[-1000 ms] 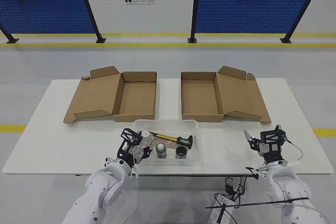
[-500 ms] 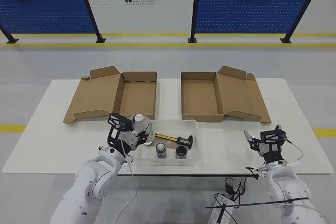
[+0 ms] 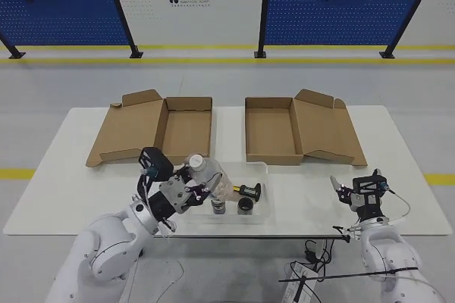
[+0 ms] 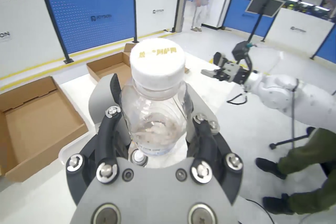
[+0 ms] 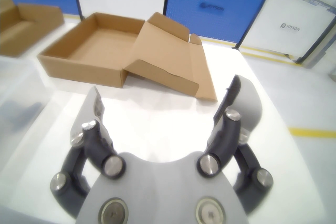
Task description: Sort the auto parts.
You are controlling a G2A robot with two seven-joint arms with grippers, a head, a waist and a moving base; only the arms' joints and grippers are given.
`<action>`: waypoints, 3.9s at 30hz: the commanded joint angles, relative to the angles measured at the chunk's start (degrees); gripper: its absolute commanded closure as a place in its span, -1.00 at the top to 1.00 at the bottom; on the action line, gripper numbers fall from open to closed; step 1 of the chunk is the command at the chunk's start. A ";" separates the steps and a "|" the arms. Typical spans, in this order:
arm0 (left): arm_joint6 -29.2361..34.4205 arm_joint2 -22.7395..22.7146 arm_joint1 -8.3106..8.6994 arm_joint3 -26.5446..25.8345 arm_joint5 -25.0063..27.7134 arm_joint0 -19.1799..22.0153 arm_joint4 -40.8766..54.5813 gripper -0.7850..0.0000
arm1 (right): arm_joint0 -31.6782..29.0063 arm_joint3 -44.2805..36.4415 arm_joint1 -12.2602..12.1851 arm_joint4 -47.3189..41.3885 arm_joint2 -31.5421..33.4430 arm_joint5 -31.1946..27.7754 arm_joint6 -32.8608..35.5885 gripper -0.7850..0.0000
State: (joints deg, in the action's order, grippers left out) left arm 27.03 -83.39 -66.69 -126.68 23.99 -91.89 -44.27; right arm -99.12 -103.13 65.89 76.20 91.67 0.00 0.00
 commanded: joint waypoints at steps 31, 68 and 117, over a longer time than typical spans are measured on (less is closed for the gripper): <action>-4.29 8.47 0.13 11.56 -4.53 13.44 -15.02 -1.00 | 0.00 0.00 0.00 0.00 0.00 0.00 0.00 1.00; -6.23 21.36 -4.55 32.18 -30.46 33.00 -22.25 -1.00 | 0.00 0.00 0.00 0.00 0.00 0.00 0.00 1.00; -17.07 20.47 -9.66 70.96 -36.20 43.63 -18.34 -1.00 | 0.00 0.00 0.00 0.00 0.00 0.00 0.00 1.00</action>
State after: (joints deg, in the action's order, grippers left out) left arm 10.08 -62.96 -76.28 -56.17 -12.23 -48.33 -62.53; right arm -99.12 -103.13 65.89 76.20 91.67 0.00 0.00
